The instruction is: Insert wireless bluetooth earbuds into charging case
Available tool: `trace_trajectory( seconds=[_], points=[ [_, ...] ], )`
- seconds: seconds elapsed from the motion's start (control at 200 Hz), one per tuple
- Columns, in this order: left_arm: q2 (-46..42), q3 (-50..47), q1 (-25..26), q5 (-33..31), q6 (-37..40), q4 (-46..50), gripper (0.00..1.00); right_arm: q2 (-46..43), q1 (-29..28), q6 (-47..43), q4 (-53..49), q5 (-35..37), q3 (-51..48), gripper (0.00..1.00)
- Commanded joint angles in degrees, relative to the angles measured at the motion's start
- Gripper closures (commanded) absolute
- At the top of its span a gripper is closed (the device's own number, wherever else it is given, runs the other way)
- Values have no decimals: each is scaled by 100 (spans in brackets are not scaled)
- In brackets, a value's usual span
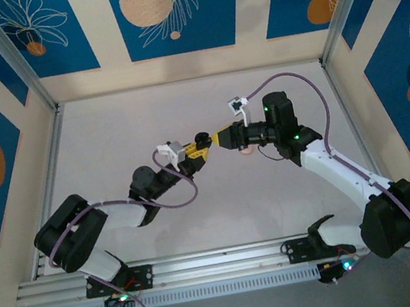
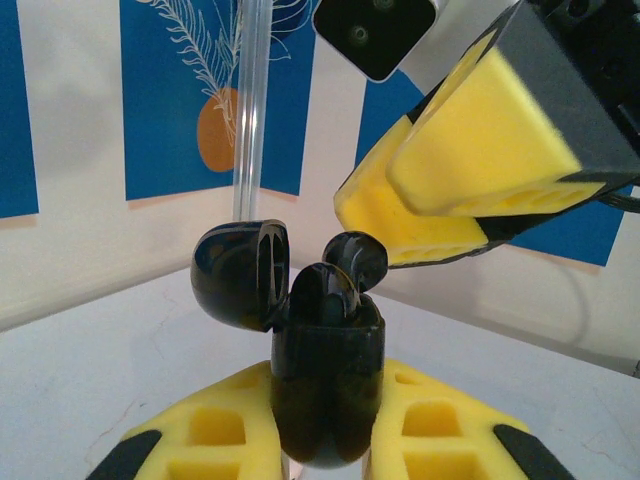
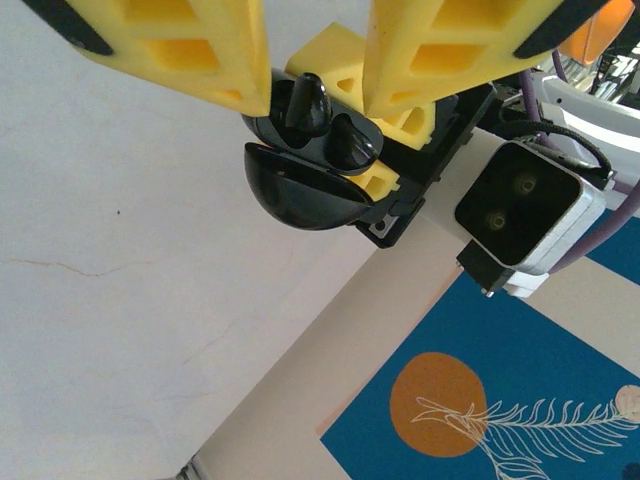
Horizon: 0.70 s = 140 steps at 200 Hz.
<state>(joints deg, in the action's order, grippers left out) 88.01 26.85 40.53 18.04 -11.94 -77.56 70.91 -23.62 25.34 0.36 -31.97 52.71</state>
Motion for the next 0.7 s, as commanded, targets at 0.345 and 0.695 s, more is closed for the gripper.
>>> trace_trajectory(
  seconds=[0.345, 0.695],
  points=[
    [-145, 145, 51, 180, -77, -309, 87, 184, -36, -66, -135, 35, 73, 78],
    [-118, 218, 51, 513, -78, -312, 87, 97, 166, 38, 145, -439, 125, 59]
  ],
)
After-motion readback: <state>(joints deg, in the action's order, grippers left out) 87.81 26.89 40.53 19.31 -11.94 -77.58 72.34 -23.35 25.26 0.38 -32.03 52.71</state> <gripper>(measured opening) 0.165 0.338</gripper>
